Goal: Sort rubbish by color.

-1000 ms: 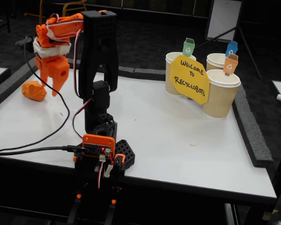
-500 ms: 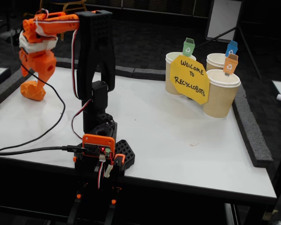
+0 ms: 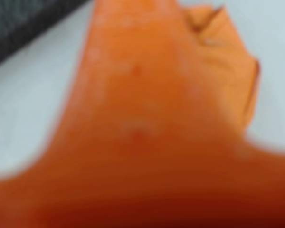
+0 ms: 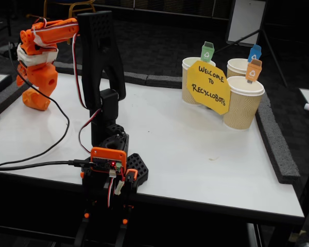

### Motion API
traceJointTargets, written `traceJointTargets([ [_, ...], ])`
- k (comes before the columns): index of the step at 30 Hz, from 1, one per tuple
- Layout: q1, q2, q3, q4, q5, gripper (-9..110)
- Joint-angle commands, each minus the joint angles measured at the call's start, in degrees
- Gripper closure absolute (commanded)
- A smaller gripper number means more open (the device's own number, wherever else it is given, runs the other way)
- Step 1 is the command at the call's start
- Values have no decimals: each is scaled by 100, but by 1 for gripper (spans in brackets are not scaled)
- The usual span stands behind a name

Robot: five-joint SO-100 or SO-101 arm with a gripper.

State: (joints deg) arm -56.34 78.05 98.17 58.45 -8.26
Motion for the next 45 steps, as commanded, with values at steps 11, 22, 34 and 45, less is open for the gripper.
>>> traceJointTargets([
  [11,580,-97,-861,-483,-149,77],
  [22,580,-229,-888,-993,-141,101],
  [34,712,1020,-984,-202,-88,101],
  [45,809,4421,1169,79,-141,101],
])
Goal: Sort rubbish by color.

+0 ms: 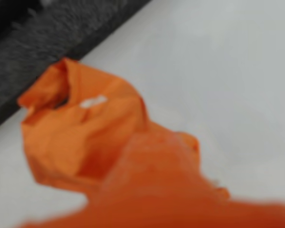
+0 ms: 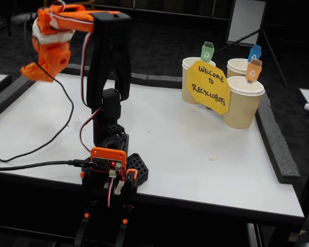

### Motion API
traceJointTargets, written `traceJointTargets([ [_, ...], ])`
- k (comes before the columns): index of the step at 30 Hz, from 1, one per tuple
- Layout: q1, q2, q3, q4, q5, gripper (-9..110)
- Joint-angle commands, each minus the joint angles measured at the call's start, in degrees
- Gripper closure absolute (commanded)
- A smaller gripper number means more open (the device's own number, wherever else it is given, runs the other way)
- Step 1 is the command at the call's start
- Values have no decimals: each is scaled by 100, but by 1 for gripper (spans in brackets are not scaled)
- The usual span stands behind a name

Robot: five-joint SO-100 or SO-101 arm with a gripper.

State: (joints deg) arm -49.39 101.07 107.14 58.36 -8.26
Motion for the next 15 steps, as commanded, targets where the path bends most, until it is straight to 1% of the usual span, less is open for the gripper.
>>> traceJointTargets([
  [1,114,2435,457,167,-141,101],
  [8,114,4641,1433,870,-141,101],
  [15,378,6425,1863,1529,-141,101],
])
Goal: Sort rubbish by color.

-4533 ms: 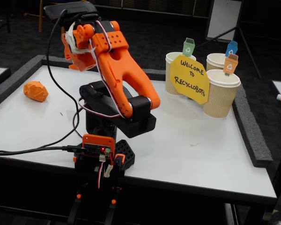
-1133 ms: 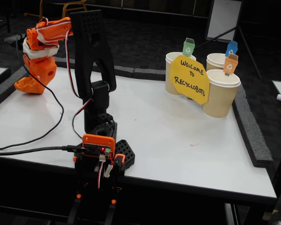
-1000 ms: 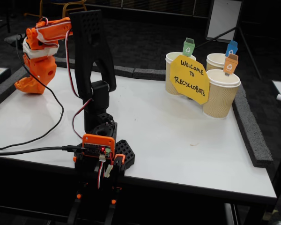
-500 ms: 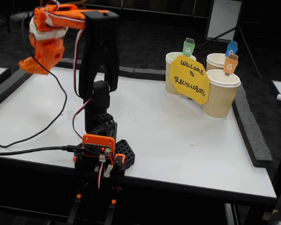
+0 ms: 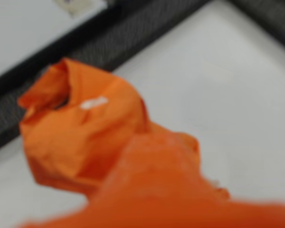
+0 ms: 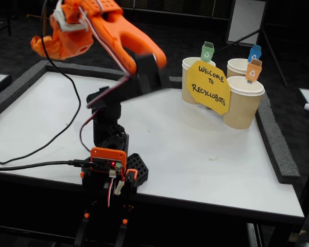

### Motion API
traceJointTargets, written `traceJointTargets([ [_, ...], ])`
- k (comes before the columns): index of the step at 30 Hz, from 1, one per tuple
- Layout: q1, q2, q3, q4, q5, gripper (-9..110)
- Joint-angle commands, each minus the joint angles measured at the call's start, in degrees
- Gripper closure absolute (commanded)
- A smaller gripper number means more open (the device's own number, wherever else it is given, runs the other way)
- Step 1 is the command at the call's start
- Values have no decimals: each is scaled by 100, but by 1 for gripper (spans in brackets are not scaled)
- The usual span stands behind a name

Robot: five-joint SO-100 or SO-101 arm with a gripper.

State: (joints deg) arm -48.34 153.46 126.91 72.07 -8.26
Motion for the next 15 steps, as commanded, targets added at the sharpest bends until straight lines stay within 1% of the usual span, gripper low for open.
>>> traceJointTargets([
  [1,378,1336,-97,237,-141,101],
  [5,677,1784,-88,510,-141,101],
  [15,914,2874,18,1160,-141,101],
])
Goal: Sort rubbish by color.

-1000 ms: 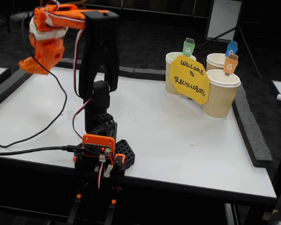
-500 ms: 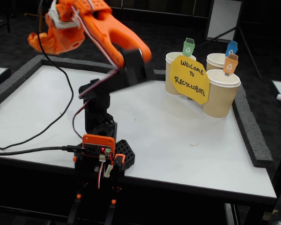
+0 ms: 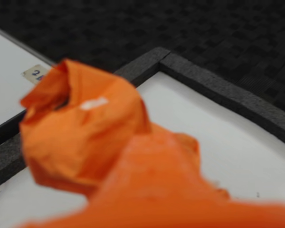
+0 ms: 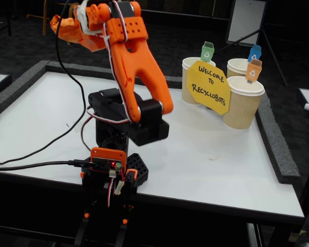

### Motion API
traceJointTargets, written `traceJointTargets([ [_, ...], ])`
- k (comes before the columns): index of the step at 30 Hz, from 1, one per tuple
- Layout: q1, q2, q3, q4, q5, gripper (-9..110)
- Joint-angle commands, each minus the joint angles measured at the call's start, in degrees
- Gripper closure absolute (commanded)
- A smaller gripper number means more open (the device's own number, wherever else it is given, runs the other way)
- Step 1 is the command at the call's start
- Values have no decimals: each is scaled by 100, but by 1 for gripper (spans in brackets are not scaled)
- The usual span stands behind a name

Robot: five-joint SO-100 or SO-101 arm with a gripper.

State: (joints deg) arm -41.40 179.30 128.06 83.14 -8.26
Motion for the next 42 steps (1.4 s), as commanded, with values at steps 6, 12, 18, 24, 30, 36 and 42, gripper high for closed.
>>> traceJointTargets([
  [6,650,413,-97,378,-141,101],
  [12,1477,404,-220,202,-141,101],
  [18,2672,404,-193,-62,-141,101],
  [24,4113,404,9,-211,-141,101],
  [30,5546,404,105,-352,-141,101],
  [36,6662,404,237,-510,-141,101],
  [42,7400,404,360,-677,-141,101],
])
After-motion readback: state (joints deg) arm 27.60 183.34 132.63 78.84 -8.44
